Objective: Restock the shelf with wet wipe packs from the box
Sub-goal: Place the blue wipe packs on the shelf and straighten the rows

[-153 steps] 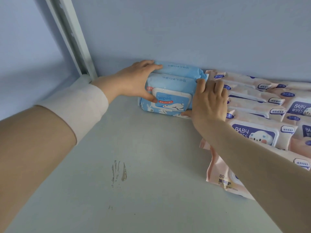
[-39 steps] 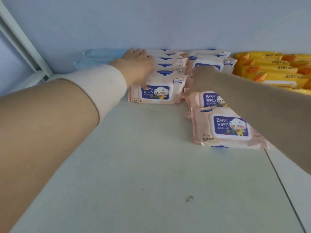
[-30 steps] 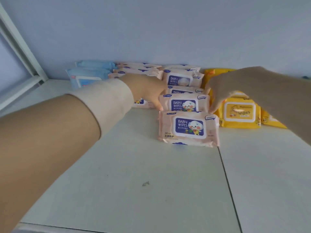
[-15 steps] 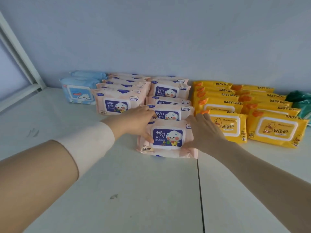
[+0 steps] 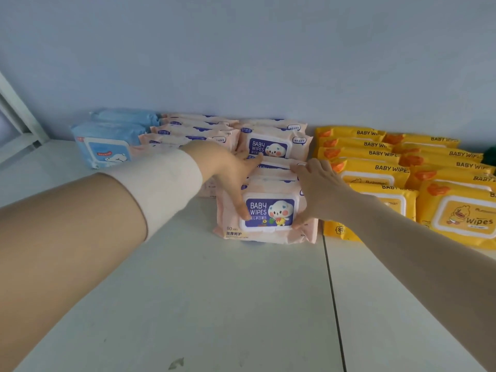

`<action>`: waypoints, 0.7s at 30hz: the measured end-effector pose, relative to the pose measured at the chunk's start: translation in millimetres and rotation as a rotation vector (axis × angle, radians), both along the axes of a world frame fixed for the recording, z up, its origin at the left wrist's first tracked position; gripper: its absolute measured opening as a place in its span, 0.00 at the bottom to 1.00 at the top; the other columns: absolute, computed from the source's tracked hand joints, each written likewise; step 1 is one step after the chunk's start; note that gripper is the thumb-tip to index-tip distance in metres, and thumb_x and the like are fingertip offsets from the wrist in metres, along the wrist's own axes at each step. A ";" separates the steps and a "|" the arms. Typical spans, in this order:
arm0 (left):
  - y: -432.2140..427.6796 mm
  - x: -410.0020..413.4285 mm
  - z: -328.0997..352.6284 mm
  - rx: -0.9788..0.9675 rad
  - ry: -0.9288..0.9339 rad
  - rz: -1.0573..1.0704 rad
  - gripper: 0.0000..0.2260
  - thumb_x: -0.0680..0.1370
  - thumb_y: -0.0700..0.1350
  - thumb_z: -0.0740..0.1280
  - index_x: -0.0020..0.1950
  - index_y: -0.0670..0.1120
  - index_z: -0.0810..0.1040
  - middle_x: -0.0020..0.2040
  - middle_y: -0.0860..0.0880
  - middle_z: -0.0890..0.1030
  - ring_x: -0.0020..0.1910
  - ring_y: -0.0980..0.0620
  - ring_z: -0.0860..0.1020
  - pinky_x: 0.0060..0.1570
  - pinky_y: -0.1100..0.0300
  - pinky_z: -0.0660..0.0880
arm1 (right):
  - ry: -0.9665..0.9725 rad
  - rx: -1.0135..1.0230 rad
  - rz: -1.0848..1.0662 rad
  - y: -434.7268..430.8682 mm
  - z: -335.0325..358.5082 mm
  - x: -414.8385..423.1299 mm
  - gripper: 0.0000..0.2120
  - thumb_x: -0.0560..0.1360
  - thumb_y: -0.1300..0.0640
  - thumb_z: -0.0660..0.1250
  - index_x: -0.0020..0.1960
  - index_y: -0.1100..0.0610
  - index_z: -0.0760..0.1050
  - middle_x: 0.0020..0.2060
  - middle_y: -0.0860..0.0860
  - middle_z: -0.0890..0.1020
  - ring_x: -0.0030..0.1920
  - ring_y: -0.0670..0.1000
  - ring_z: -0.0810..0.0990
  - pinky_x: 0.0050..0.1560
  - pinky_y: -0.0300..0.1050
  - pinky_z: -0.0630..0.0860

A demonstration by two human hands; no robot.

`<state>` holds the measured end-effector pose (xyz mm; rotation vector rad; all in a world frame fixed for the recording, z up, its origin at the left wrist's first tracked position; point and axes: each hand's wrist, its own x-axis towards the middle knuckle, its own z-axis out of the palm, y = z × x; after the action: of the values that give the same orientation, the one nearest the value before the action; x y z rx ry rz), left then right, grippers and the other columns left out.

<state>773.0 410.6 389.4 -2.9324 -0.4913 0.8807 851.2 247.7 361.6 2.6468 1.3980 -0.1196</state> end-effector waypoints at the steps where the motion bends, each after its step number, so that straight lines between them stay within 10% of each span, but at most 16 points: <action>1: 0.4 4.6 4.2 -0.029 0.006 0.016 0.60 0.61 0.68 0.71 0.75 0.51 0.33 0.78 0.51 0.40 0.78 0.50 0.45 0.75 0.50 0.52 | 0.000 0.013 -0.011 -0.3 -1.0 -0.2 0.50 0.61 0.41 0.76 0.74 0.54 0.53 0.68 0.53 0.64 0.68 0.56 0.61 0.70 0.50 0.62; 21: 6.4 36.0 12.3 0.123 0.077 -0.045 0.68 0.39 0.79 0.63 0.76 0.53 0.52 0.75 0.50 0.57 0.74 0.45 0.56 0.70 0.44 0.61 | -0.045 0.221 -0.121 -10.5 -17.4 -8.5 0.41 0.68 0.51 0.74 0.73 0.52 0.54 0.67 0.54 0.63 0.67 0.55 0.61 0.70 0.47 0.61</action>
<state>809.0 417.0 401.7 -2.7760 -0.4555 0.9189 842.7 237.2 344.2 2.8927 1.3058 0.0870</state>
